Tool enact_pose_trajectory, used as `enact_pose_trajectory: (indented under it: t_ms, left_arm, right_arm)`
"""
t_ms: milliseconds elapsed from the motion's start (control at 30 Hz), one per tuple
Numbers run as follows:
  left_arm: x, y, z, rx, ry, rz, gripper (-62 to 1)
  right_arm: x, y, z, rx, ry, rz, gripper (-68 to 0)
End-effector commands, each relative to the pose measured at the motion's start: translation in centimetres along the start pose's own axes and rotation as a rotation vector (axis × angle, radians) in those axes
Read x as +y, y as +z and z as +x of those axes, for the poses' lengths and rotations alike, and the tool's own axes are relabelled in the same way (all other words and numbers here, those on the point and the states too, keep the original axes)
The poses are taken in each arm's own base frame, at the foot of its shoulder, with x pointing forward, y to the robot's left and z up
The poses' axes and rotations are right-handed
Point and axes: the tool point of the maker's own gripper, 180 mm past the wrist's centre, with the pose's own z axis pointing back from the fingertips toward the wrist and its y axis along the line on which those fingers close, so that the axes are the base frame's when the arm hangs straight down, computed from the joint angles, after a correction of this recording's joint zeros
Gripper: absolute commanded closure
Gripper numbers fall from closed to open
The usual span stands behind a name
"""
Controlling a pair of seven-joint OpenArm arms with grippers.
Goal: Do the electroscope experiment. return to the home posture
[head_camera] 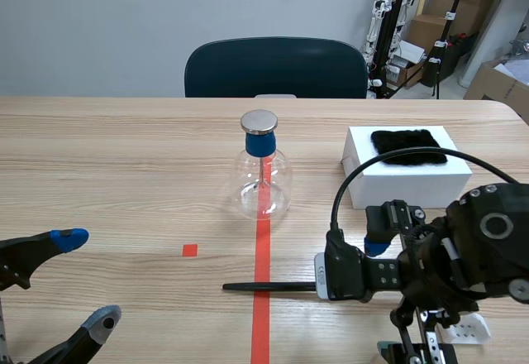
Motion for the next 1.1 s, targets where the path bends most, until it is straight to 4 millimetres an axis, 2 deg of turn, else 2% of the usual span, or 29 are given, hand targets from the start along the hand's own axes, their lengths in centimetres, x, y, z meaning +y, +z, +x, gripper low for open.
enact_pose_trajectory:
  t_ms: [0,833,933,1067]
  left_arm:
    - [0.5,-0.1,0.7,-0.02,-0.015,0.001,-62.3]
    - [0.6,-0.1,0.9,-0.026,-0.015,0.005,-62.3]
    - [1.6,0.2,1.6,-0.056,-0.01,0.051,-62.3]
    - [3.4,0.9,3.5,-0.109,0.023,0.11,-62.3]
  right_arm:
    - [-0.8,0.1,0.0,-0.001,-0.003,-0.017,-67.9]
    - [-0.7,-0.1,0.2,-0.013,-0.008,-0.01,-67.9]
    - [-0.7,-0.1,0.2,-0.012,-0.008,-0.011,-67.9]
    - [-0.7,-0.1,0.2,-0.012,-0.008,-0.011,-67.9]
